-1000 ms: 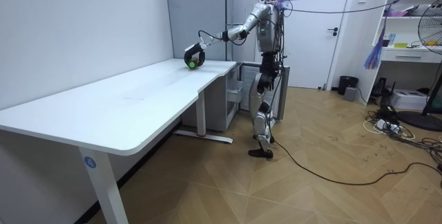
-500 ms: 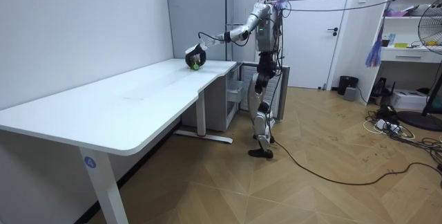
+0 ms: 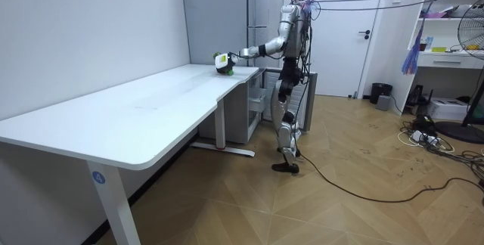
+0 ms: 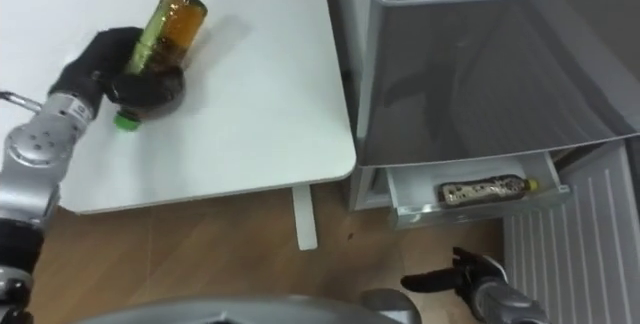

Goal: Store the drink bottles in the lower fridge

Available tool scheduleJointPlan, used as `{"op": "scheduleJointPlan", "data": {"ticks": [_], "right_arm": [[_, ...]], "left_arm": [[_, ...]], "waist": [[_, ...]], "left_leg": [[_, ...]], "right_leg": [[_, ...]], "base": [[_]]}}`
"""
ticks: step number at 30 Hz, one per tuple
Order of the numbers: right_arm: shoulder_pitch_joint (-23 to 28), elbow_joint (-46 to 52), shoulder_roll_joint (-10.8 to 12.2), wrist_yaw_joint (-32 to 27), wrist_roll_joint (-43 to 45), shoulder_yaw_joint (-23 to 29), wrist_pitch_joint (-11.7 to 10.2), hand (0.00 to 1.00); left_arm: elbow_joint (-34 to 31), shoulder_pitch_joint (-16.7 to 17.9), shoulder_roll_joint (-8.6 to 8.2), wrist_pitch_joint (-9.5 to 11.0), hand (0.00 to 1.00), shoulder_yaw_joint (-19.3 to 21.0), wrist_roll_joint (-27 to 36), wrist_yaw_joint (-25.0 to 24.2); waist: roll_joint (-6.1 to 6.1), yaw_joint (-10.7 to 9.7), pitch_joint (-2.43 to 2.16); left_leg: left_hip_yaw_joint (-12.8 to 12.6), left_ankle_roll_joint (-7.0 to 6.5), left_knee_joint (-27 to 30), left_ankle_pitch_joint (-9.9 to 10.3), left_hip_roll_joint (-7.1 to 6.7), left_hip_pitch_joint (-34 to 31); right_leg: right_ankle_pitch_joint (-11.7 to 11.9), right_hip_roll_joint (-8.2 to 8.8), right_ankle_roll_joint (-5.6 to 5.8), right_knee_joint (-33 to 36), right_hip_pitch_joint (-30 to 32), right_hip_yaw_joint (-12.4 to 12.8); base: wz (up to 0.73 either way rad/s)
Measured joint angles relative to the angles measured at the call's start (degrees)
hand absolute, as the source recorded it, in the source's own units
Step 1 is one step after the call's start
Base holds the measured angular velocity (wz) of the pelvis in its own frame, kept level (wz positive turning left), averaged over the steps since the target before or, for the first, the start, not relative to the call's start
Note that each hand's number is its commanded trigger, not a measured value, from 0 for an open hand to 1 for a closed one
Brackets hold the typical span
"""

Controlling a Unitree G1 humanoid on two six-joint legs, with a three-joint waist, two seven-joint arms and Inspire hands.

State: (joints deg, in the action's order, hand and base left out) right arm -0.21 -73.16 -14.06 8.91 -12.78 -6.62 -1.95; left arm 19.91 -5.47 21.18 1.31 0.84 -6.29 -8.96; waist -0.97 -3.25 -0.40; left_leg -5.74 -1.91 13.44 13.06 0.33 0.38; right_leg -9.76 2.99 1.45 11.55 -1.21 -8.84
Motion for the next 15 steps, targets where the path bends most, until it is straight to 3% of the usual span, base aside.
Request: {"op": "scheduleJointPlan", "data": {"ticks": [3, 6, 11, 15], "right_arm": [[0.2, 0.0, 1.8, 0.6, -0.4, -0.1, -1.1, 0.0], [0.3, 0.2, 2.3, 1.3, -0.1, -0.1, -2.0, 0.0], [0.4, 0.3, 2.7, 2.7, -0.1, 0.0, -2.3, 0.0], [0.5, 2.1, 3.6, 4.4, -0.2, -0.1, -2.3, 0.0]], "left_arm": [[-3.0, 1.9, -4.08, 0.0, 1.0, -0.7, 6.4, -0.6], [-3.2, 2.8, -5.81, 0.1, 1.0, -1.0, 12.3, -0.6], [-6.1, 3.5, -9.25, 0.1, 1.0, -1.0, 17.0, -1.6], [-7.2, 4.3, -10.71, 0.9, 1.0, -1.1, 21.5, -2.8]], "waist": [[0.36, 0.8, 0.25], [0.46, 1.2, 0.39], [0.95, 2.3, 0.73], [0.97, 2.7, 0.75]], "left_leg": [[-0.1, 0.11, -0.2, -0.1, 0.19, 0.2], [-0.3, 0.17, -0.3, -0.1, 0.36, 0.1], [-0.4, 0.18, -0.3, -0.1, 0.36, 0.0], [-0.4, 0.18, -0.3, -0.1, 0.36, 0.3]], "right_leg": [[0.0, -0.02, -0.05, 0.0, -0.1, -0.8], [0.1, -0.14, -0.12, 0.0, 0.1, -1.0], [0.1, -0.16, -0.14, 0.0, 0.2, -0.7], [0.1, -0.18, -0.13, 0.0, 0.1, -0.6]], "base": [[0.0], [-0.01], [0.0], [-0.03]]}}
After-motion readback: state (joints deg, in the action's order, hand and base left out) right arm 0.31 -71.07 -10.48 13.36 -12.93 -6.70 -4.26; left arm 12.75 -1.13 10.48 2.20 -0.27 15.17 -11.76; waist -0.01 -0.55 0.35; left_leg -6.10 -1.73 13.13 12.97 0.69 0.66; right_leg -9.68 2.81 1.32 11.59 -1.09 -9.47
